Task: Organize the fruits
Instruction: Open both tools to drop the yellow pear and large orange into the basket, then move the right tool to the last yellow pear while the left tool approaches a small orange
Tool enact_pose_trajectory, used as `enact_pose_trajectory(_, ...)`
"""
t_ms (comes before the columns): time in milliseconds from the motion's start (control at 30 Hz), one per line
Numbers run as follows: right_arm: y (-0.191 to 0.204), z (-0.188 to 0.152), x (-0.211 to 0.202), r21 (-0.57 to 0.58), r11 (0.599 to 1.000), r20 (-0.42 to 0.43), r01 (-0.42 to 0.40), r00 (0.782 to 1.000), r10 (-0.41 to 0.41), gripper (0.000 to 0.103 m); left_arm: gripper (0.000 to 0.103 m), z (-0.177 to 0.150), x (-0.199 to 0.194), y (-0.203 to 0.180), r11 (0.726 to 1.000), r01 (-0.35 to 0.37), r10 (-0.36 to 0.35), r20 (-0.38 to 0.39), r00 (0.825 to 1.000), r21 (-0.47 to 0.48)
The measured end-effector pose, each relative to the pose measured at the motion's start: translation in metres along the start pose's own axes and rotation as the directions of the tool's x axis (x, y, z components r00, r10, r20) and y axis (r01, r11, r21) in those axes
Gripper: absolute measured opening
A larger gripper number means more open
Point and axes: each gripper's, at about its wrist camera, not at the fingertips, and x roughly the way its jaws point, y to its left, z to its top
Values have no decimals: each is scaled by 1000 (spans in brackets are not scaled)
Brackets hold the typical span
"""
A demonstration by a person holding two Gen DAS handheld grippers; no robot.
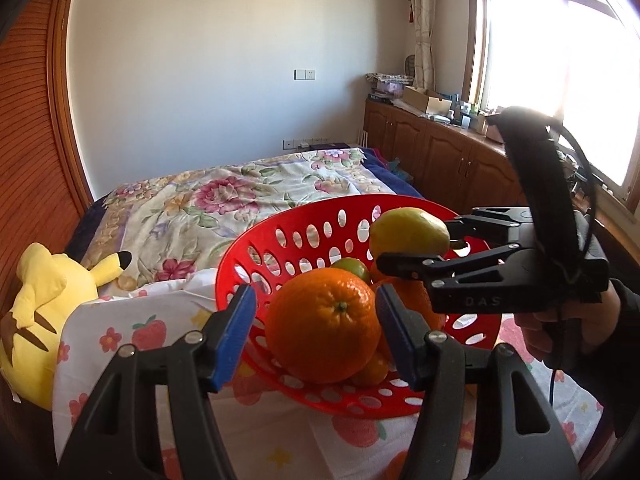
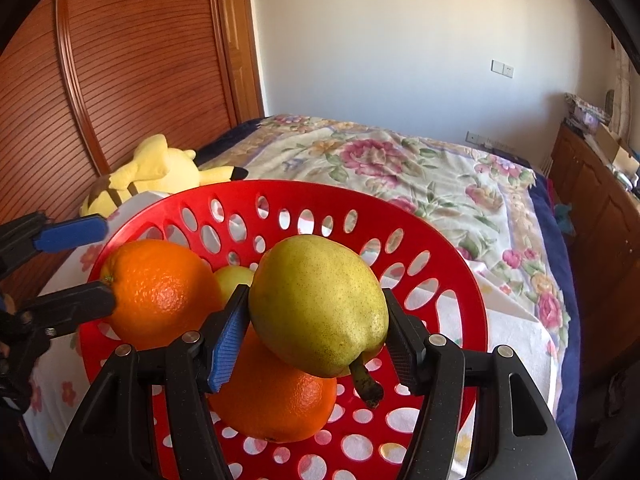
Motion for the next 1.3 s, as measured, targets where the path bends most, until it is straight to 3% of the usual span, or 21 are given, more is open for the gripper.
enact_pose_trajectory(433, -4, 1, -30, 57, 998, 69, 11, 998, -15, 66, 61, -22, -35, 0, 1000, 16, -16, 41, 999, -6)
enact_pose_trajectory(1033, 17, -81, -104, 90, 995, 109, 46, 992, -55, 66, 62, -63, -60, -22, 999, 38, -38, 52, 998, 1)
enact_pose_trajectory(1300, 18, -113, -104, 112, 992, 69, 64, 995, -72, 66, 62, -94, -50, -33, 999, 52, -52, 25, 998, -5)
